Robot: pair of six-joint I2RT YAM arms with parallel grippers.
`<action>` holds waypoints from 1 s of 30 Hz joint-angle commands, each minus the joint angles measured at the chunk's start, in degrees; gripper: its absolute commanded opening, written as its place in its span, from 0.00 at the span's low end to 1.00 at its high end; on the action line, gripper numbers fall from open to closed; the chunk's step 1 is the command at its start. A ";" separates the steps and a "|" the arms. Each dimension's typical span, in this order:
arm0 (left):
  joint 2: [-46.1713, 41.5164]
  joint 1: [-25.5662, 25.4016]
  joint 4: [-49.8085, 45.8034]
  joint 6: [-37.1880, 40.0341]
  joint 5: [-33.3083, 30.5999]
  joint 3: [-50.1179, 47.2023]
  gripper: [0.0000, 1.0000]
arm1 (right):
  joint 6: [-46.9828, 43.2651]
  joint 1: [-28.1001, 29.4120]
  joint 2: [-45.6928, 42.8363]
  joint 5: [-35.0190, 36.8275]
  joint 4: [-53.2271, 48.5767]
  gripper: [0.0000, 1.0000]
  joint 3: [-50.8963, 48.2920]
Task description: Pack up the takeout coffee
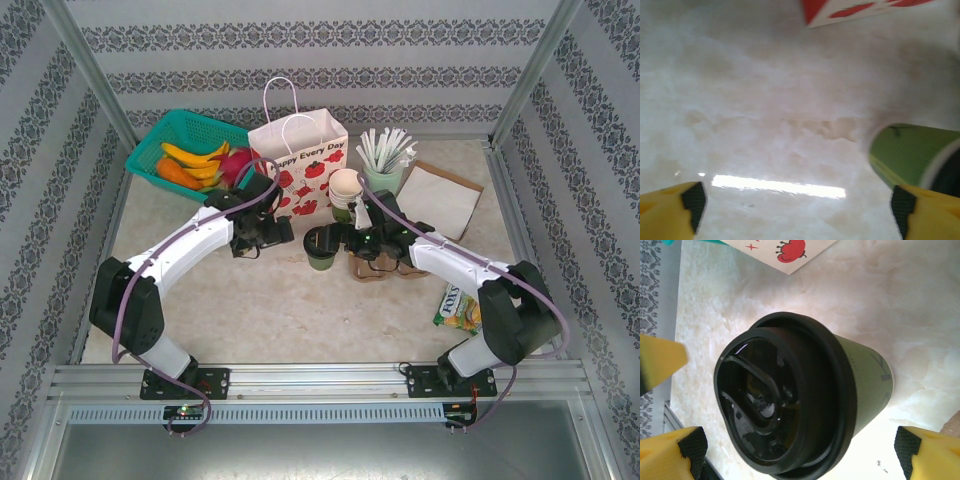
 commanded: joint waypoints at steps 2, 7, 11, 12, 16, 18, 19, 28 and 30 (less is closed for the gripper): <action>0.28 1.49 4.10 -5.90 -2.13 -3.02 1.00 | -5.52 2.08 -0.46 7.50 -5.11 0.98 4.45; 3.47 1.44 9.28 -6.90 1.66 -4.30 1.00 | -8.94 4.50 1.99 11.78 -8.31 0.98 7.92; 5.41 1.45 11.04 -6.55 3.17 -4.41 1.00 | -9.81 5.23 3.83 12.50 -8.73 0.98 9.67; 5.85 1.48 11.31 -6.55 3.50 -4.26 1.00 | -10.13 5.49 4.65 13.12 -9.49 0.98 10.53; 6.71 1.49 12.45 -6.54 4.59 -4.32 1.00 | -11.95 6.70 7.09 15.06 -13.30 0.98 13.42; 6.80 1.48 12.44 -6.45 4.75 -4.33 1.00 | -12.54 7.28 7.55 15.78 -14.06 0.98 14.10; 6.84 1.48 12.31 -6.37 4.81 -4.30 1.00 | -12.60 7.45 7.80 16.08 -14.33 0.98 14.33; 7.06 1.48 12.38 -6.52 5.65 -4.87 1.00 | -11.38 8.23 10.40 18.57 -16.00 0.96 16.09; 7.13 1.45 12.38 -6.46 5.73 -4.95 1.00 | -11.28 8.15 11.43 18.91 -16.76 0.94 16.18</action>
